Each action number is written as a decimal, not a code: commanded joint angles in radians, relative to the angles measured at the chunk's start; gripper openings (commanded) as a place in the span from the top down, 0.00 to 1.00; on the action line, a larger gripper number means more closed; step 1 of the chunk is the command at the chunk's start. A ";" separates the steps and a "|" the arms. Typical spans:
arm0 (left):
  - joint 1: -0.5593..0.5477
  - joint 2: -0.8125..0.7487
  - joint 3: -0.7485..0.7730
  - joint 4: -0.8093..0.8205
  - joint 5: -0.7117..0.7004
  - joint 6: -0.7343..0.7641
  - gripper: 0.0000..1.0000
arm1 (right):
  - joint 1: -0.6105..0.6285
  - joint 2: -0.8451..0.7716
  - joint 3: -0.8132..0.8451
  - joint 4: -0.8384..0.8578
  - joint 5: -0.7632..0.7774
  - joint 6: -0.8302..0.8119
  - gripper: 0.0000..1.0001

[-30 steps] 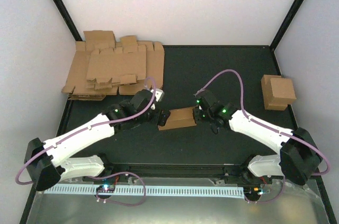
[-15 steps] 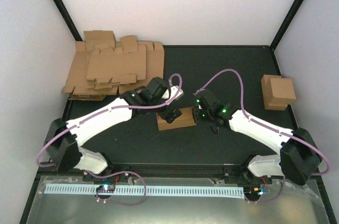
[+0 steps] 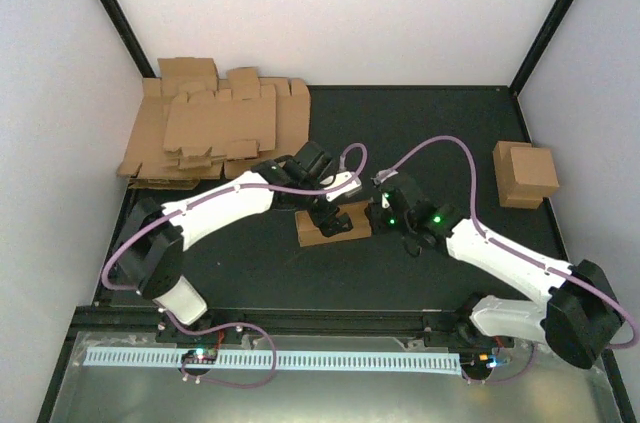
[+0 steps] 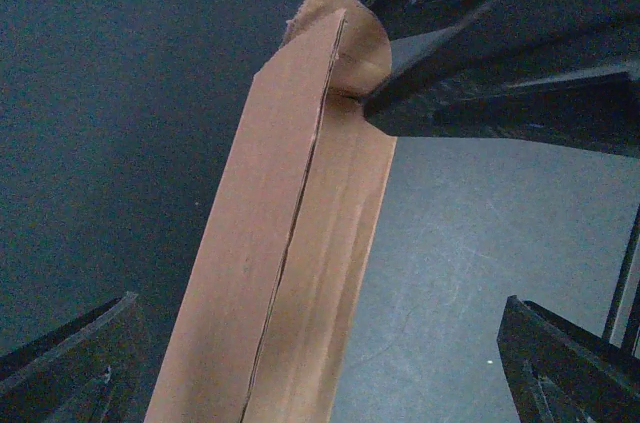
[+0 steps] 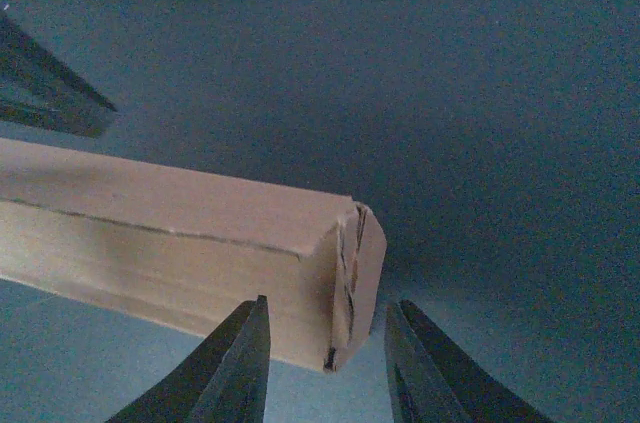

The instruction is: Fold the paper box

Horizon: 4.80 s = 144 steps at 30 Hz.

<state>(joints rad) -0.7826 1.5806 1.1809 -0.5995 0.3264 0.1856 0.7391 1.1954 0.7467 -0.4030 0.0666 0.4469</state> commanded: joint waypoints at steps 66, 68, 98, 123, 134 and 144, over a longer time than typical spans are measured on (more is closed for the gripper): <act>-0.045 0.130 0.093 -0.113 -0.167 0.017 0.43 | -0.012 0.065 -0.004 0.079 0.032 -0.021 0.74; -0.046 0.130 0.094 -0.115 -0.168 0.017 0.43 | -0.012 0.058 -0.005 0.080 0.034 -0.021 0.57; -0.053 0.140 0.116 -0.142 -0.179 0.018 0.44 | -0.068 0.039 0.059 0.024 -0.030 -0.093 0.76; -0.058 0.156 0.132 -0.153 -0.202 0.012 0.45 | -0.090 0.075 0.064 -0.003 -0.109 -0.109 0.97; -0.066 0.163 0.136 -0.147 -0.243 -0.027 0.45 | -0.089 0.079 0.033 0.014 -0.137 -0.044 0.98; -0.075 0.161 0.136 -0.141 -0.257 -0.056 0.45 | -0.090 0.071 0.018 0.021 -0.129 0.057 0.98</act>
<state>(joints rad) -0.8524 1.7283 1.2751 -0.7368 0.1081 0.1562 0.6540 1.2808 0.7856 -0.3798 -0.0483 0.4507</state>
